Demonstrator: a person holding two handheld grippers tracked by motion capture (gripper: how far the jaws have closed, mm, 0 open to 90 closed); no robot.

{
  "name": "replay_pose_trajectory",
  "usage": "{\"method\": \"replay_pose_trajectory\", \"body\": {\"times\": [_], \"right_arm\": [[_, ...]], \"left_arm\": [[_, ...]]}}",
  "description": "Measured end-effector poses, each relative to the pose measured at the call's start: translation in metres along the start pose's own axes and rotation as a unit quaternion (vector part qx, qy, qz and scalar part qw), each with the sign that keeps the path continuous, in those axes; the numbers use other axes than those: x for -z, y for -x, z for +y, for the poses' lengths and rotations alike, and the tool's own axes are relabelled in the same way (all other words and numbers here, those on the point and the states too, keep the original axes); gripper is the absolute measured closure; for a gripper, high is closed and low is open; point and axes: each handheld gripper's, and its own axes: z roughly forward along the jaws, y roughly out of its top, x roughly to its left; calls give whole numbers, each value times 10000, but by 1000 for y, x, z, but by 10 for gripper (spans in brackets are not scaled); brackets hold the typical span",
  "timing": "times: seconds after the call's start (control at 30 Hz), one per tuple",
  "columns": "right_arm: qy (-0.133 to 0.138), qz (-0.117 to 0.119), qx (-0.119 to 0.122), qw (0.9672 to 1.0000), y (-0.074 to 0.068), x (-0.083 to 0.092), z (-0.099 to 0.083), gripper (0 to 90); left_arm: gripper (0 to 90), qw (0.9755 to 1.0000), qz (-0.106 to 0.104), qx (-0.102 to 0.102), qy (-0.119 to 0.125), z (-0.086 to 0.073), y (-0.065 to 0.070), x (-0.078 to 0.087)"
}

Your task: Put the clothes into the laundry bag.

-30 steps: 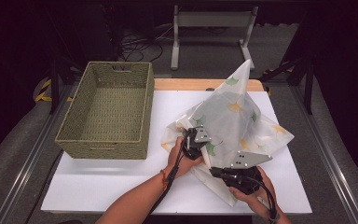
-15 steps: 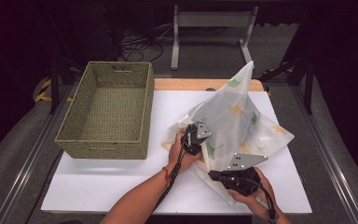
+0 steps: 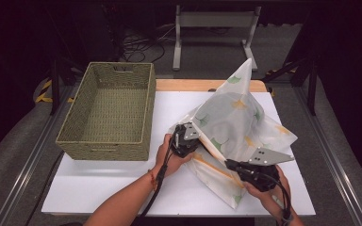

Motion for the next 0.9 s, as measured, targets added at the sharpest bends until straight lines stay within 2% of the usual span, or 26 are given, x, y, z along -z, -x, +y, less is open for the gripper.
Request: {"method": "replay_pose_trajectory", "body": {"times": [0.13,0.23,0.37,0.4,0.53,0.57,0.73,0.9], "right_arm": [[327,-189,-247,9990,12,16,1,892],[460,-230,-317,9982,15,22,2,892],[543,-297,-332,9975,16,27,3,893],[558,-276,-343,9975,16,27,3,893],[424,-109,-260,9987,13,22,3,892],[375,-52,-221,9990,12,20,3,892],[101,161,-38,9998,3,8,2,893],[-281,450,91,9986,-7,-10,-4,892]], "left_arm": [[862,10000,-74,8,40,-6,1,14],[846,10000,-37,-42,-57,-11,2,17],[805,9998,0,205,-60,-16,-1,17],[807,9996,80,248,-62,-17,-3,16],[774,9991,181,381,-82,-13,-7,11],[781,9990,97,439,-33,-11,-8,8],[870,9983,-27,547,179,6,-12,-11],[900,9989,-142,396,188,22,-10,-34]]}}
